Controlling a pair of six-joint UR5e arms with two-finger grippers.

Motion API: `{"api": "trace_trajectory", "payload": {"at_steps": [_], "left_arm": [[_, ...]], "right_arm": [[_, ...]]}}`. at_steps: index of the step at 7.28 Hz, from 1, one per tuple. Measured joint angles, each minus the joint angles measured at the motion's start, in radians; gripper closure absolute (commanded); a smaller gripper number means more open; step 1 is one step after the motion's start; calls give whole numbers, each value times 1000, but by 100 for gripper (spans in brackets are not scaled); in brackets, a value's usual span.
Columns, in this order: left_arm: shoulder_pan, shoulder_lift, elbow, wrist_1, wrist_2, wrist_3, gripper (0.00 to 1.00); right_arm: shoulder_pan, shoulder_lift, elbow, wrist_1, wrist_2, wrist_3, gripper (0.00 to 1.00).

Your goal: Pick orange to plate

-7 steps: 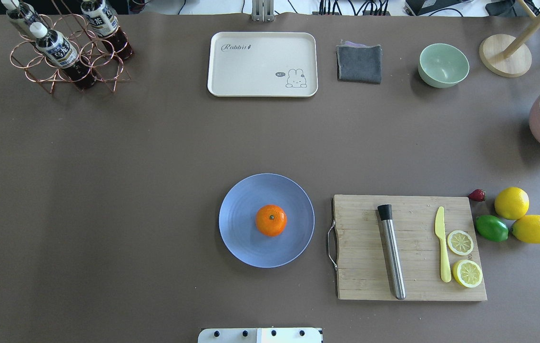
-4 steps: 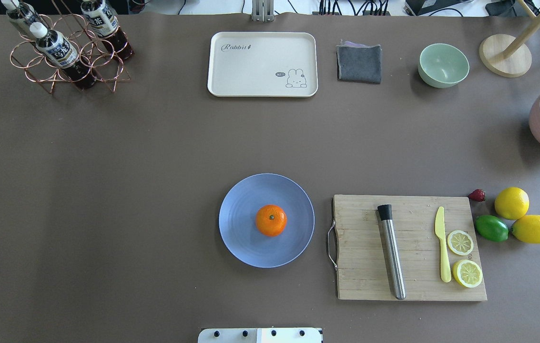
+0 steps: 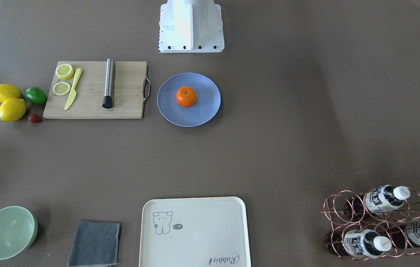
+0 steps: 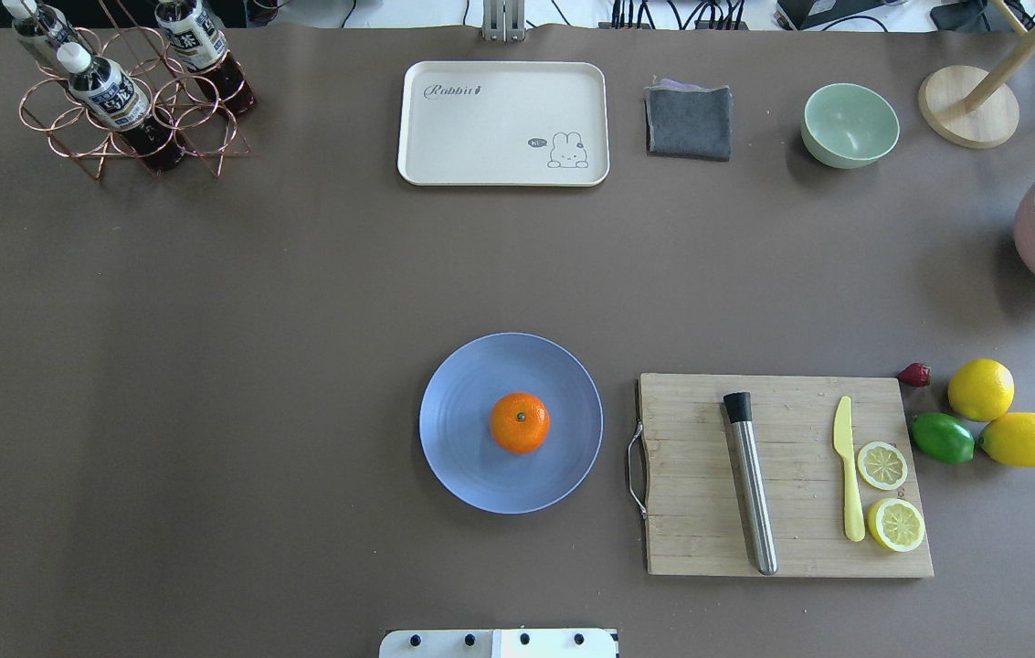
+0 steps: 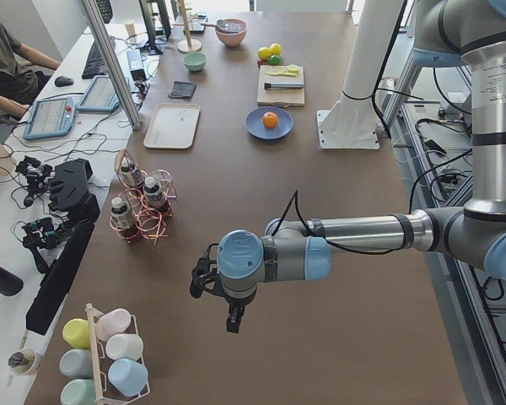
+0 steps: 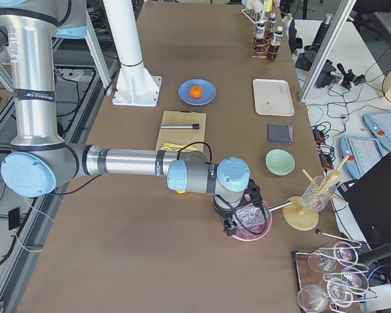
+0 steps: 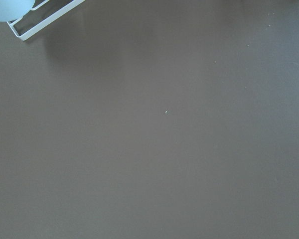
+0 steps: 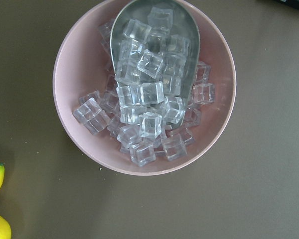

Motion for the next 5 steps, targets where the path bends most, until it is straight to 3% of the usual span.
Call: {"api": "trace_trajectory", "payload": {"at_steps": [5], "left_arm": [[13,18,-22,-3,-3,3,2]], "right_arm": [[0,-7,-1,0,-5,8,0]]}}
